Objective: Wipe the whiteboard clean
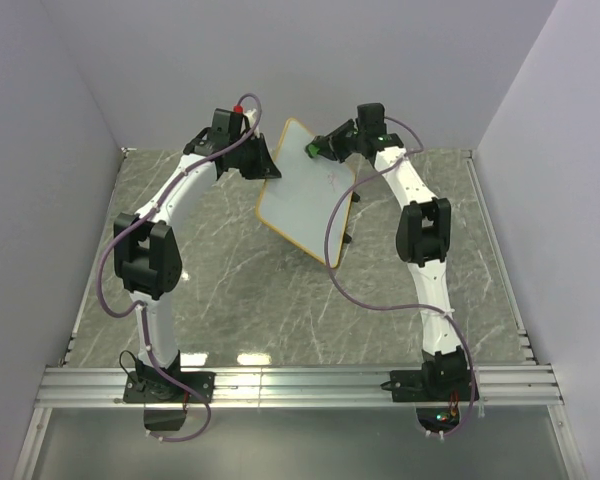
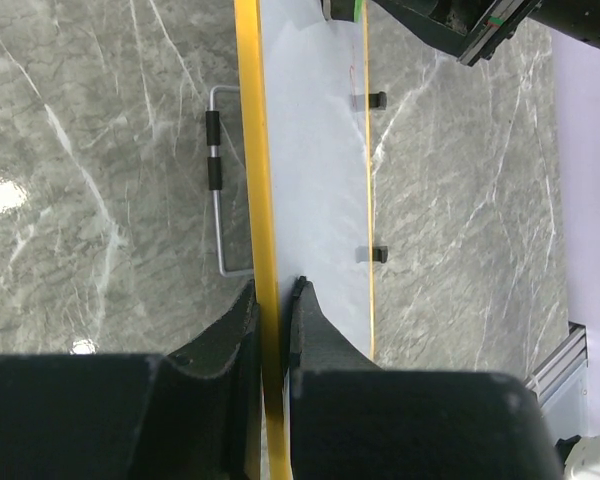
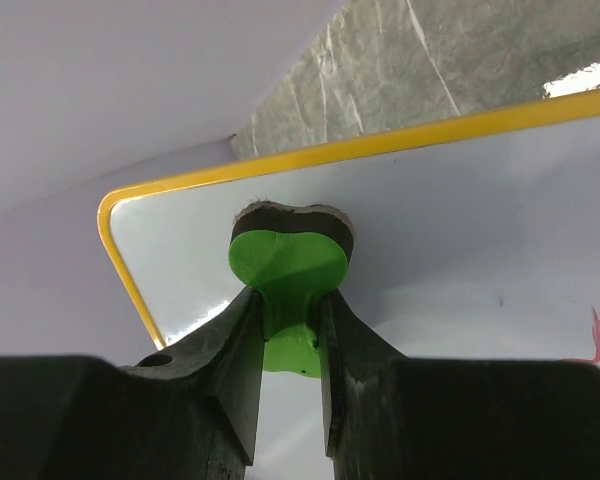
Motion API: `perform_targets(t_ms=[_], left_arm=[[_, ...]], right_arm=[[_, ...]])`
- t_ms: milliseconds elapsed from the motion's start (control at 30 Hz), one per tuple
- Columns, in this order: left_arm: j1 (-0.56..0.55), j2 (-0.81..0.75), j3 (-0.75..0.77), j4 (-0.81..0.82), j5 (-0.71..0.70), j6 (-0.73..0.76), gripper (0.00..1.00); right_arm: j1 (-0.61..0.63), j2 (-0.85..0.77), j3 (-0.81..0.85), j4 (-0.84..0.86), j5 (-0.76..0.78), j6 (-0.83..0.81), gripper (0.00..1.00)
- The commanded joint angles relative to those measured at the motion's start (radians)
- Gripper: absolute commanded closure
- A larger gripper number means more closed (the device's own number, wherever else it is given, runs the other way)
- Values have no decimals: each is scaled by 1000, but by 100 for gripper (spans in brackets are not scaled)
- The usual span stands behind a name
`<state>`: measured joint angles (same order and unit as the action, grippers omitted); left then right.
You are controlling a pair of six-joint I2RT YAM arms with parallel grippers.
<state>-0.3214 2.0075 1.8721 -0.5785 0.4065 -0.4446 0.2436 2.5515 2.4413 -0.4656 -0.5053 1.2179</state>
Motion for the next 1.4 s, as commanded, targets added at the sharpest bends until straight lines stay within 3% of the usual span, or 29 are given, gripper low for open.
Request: perform_targets(t_ms=[0,233,433,600,700,800,900,1033,1167,1367], left_arm=[[-88,37,-31,-136,81,158,100],[-82,28,-50,-124,106,149,100],[-84,34,-50,-115,126,142,100],[-82,40,-48,-109,143,136,100],[-82,42,-47,-112,134,135,100],[-82,37,-53,-109,135,133,100],[-84,31,-60,-109,134,133,100],[-81,20,-70,-112,129,135,100],[-79,7,-86,-112,123,138,100],[-74,13,-82,-112,130,135,100]], right_arm=[[34,18,-56,-36,46,-44,100],[-4,-122,-382,-197,132,-282,100],[2,-217,-560,-223,128,-354,100],[11,-201,-492,-261,108,-347,100],[5,-156,-378,-251,90,-298,100],[-15,-70,-161,-216,77,-216,100],[-39,-8,-99,-116,82,-111,100],[-56,44,-96,-27,86,11,100],[-59,62,-83,-48,91,-6,100],[-50,-63,-315,-56,68,-132,100]])
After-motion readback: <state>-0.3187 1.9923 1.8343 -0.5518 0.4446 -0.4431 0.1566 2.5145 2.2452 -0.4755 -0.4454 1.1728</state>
